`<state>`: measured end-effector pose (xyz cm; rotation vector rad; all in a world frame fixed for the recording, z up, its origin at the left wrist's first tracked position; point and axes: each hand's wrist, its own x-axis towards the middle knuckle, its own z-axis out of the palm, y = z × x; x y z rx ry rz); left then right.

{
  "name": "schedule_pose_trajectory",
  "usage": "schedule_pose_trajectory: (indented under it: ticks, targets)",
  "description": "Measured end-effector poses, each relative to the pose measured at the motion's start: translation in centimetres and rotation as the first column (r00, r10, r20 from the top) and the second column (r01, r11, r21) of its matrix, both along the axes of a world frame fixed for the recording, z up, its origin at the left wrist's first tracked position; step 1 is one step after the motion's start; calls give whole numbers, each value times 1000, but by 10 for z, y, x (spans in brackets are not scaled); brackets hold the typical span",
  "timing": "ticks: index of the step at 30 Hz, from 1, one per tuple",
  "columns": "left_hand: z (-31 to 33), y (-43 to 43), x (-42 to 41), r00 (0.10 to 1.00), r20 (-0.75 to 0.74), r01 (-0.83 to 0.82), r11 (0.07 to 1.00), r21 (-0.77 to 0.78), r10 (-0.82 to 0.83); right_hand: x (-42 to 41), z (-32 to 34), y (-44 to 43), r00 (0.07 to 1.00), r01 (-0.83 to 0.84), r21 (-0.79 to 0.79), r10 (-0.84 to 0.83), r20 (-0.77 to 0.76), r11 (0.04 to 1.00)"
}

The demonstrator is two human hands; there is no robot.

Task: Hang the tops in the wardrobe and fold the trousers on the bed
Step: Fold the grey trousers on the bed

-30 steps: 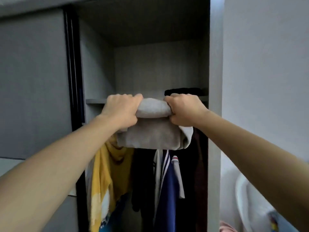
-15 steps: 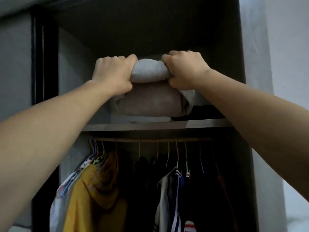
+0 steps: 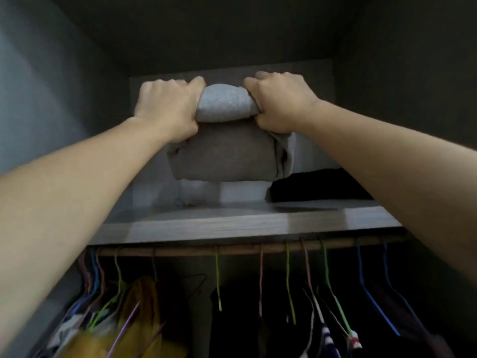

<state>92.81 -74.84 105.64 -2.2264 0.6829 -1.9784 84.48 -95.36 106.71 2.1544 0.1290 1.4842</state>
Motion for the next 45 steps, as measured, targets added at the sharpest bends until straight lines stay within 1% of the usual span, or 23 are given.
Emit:
schedule_pose_trajectory:
  ticks: [4, 9, 11, 12, 13, 14, 16, 17, 18, 20, 22, 24, 28, 31, 33, 35, 37, 38, 39, 40, 42, 43, 45]
  targets:
    - [14, 18, 65, 1000, -4, 8, 1000, -24, -8, 66, 16, 22, 999, 36, 16, -36, -13, 999]
    - [4, 5, 122, 998, -49, 30, 995, -93, -35, 119, 18, 21, 995, 94, -63, -91, 37, 994]
    - [-7, -3, 136, 992, -113, 55, 998, -36, -58, 129, 10, 8, 995, 99, -65, -101, -22, 993]
    - [-17, -6, 142, 981, -177, 82, 996, 18, -78, 132, 3, 2, 987, 101, -36, -105, -122, 994]
    - [-29, -8, 148, 959, -269, 113, 990, 79, -88, 134, -7, -4, 953, 124, 15, -115, -278, 992]
    - [-44, -11, 152, 918, -390, 147, 978, 150, -78, 135, -18, -9, 877, 184, 58, -137, -461, 981]
    - [-74, -20, 159, 771, -636, 250, 929, 273, -20, 135, -43, -20, 645, 338, 103, -150, -750, 936]
    - [-83, -25, 159, 693, -721, 308, 906, 292, -3, 136, -54, -26, 546, 393, 120, -126, -828, 911]
    - [-84, -28, 159, 633, -774, 360, 891, 275, -16, 135, -61, -30, 492, 416, 150, -83, -867, 897]
    - [-75, -29, 155, 517, -855, 421, 884, 201, -51, 132, -63, -33, 493, 410, 211, -21, -870, 888]
    - [-65, -24, 154, 388, -921, 418, 895, 159, -18, 130, -58, -32, 505, 402, 229, -6, -863, 886]
    - [-62, -19, 156, 300, -953, 405, 899, 165, 40, 130, -57, -33, 512, 395, 223, -12, -859, 891]
    - [-70, -24, 160, 295, -954, 382, 908, 174, 58, 135, -65, -36, 530, 373, 137, -90, -843, 918]
    - [-79, -31, 166, 323, -946, 418, 900, 123, -21, 142, -69, -36, 498, 410, 58, -170, -850, 910]
    - [-80, -28, 166, 300, -954, 433, 893, 121, -16, 145, -71, -37, 476, 435, 59, -174, -862, 899]
    - [-75, -21, 160, 274, -962, 425, 897, 121, 0, 137, -68, -38, 482, 453, 162, -89, -872, 876]
    - [-63, -16, 149, 213, -966, 421, 906, -47, -149, 121, -61, -42, 585, 400, 434, 140, -799, 807]
    - [-56, -13, 144, 222, -930, 425, 888, -177, -292, 114, -56, -45, 669, 322, 550, 226, -708, 770]
    - [-50, -10, 139, 304, -858, 438, 860, -261, -415, 107, -50, -49, 759, 244, 594, 229, -609, 767]
    - [-44, -8, 134, 463, -752, 435, 860, -269, -469, 101, -46, -54, 843, 218, 548, 127, -523, 808]
    - [-38, -2, 125, 792, -475, 343, 923, -173, -384, 89, -43, -63, 906, 319, 379, -163, -391, 869]
    - [-38, 0, 120, 891, -349, 267, 957, -112, -290, 82, -43, -66, 904, 369, 333, -251, -347, 868]
    - [-41, 3, 110, 969, -197, 147, 988, -40, -152, 67, -46, -67, 906, 401, 310, -322, -274, 862]
